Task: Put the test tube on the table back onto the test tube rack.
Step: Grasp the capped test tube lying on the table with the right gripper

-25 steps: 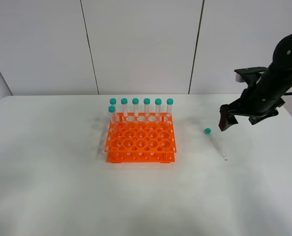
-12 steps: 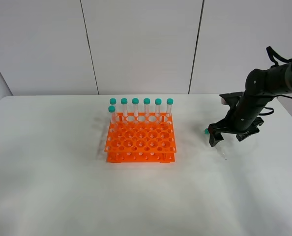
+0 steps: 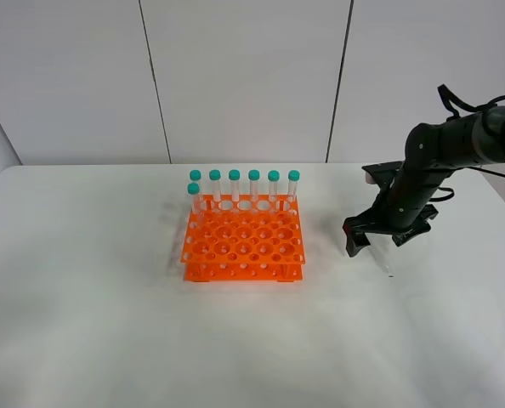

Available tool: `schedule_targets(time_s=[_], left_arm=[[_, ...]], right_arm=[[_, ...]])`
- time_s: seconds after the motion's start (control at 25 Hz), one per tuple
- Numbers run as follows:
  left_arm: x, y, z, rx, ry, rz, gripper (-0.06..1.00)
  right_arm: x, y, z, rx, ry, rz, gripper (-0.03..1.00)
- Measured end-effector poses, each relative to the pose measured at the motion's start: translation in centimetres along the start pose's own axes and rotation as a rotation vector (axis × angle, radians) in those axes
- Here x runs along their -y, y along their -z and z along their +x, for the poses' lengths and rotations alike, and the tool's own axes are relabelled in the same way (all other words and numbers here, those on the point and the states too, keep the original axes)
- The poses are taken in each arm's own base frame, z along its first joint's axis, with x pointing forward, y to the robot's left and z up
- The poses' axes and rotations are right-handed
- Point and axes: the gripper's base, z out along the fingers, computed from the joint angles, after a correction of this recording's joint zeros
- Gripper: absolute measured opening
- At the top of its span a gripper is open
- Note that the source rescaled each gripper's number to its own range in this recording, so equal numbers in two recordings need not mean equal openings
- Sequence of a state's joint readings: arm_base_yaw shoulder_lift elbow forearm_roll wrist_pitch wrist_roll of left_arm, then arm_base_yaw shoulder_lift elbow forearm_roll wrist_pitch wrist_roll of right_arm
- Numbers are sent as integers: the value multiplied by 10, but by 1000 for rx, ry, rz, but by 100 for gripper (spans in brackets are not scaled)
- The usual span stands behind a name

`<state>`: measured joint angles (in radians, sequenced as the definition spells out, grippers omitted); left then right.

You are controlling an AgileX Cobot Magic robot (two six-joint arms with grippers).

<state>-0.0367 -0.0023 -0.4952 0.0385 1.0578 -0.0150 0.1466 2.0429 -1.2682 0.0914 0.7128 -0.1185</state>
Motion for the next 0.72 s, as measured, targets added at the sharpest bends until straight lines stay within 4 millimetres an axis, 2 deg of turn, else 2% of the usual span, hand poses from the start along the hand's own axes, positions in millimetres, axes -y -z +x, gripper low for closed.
schedule_targets(time_s=[0.24,0.48,0.72], left_arm=[[0,0,0,0,0,0,85],[0,0,0,0,0,0,85],[0,0,0,0,0,0,85]], right_arm=[[13,1,0,4,-50,11,100],[13,0,1,2,-37,11,100],[14,-8,2,-15,-39,10,100]])
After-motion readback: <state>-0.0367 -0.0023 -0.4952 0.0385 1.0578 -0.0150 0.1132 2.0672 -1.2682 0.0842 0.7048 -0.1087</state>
